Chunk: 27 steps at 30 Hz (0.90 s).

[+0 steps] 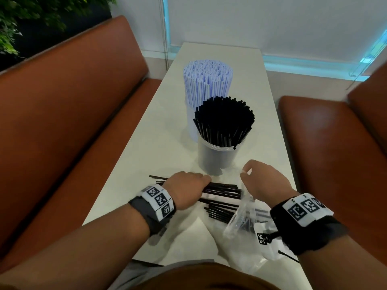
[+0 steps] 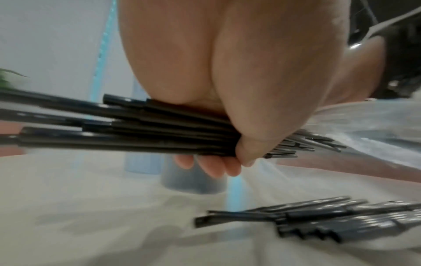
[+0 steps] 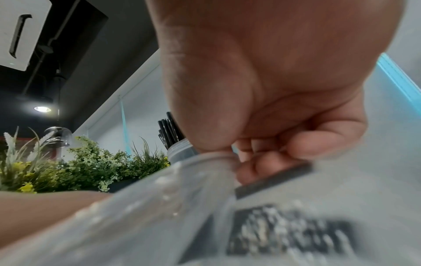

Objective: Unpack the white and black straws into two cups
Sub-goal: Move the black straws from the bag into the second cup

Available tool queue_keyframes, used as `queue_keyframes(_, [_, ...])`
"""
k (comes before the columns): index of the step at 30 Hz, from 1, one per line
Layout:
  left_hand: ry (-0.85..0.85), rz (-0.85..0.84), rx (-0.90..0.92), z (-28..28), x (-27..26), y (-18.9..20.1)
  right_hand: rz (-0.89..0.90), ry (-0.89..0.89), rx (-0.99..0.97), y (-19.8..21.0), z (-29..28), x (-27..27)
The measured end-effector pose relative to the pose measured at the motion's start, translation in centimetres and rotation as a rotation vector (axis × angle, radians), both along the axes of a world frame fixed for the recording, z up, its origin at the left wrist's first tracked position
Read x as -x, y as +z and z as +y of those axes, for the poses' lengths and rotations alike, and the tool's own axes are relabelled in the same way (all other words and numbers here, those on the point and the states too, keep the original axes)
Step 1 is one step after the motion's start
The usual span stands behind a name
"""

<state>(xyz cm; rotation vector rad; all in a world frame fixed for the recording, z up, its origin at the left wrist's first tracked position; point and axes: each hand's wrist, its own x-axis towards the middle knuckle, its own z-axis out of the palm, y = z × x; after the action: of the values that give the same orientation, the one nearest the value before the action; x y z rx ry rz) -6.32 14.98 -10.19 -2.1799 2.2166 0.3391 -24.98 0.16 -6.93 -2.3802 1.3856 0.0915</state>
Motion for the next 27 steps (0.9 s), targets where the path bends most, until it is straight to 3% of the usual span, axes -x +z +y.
queue_keyframes(5, [0.174, 0.011, 0.025, 2.4, -4.8, -1.2, -0.038, 0.006, -0.009, -0.1, 0.3, 0.1])
queue_keyframes(7, [0.230, 0.021, 0.035, 3.1, -5.8, -1.2, -0.130, -0.013, -0.005, 0.4, 0.7, -0.3])
queue_keyframes(10, [0.233, 0.104, 0.133, 3.3, -5.5, -0.6, -0.668, -0.042, 0.090, 1.8, 2.5, -0.8])
queue_keyframes(12, [0.172, 0.166, 0.224, 2.7, -3.8, 0.5, -0.997, -0.024, -0.042, 2.4, 4.3, -1.6])
queue_keyframes(15, [0.065, 0.149, 0.314, 1.1, -0.7, 2.2, -0.994, 0.033, -0.259, 2.3, 6.2, -2.8])
queue_keyframes(18, [0.063, 0.119, 0.360, -0.1, 0.7, 3.4, -1.151, -0.098, -0.249, 2.6, 5.9, -2.7])
queue_keyframes(23, [0.033, 0.139, 0.407, -1.2, 2.5, 4.6, -1.116, -0.074, -0.367, 3.2, 5.2, -3.0])
queue_keyframes(25, [0.075, 0.217, 0.442, -1.2, 2.3, 5.8, -1.239, -0.142, -0.449, 3.7, 4.5, -2.8])
queue_keyframes(27, [0.161, 0.462, 0.496, -1.1, 1.8, 7.7, -1.315, -0.251, -0.608, 4.1, 3.5, -2.3])
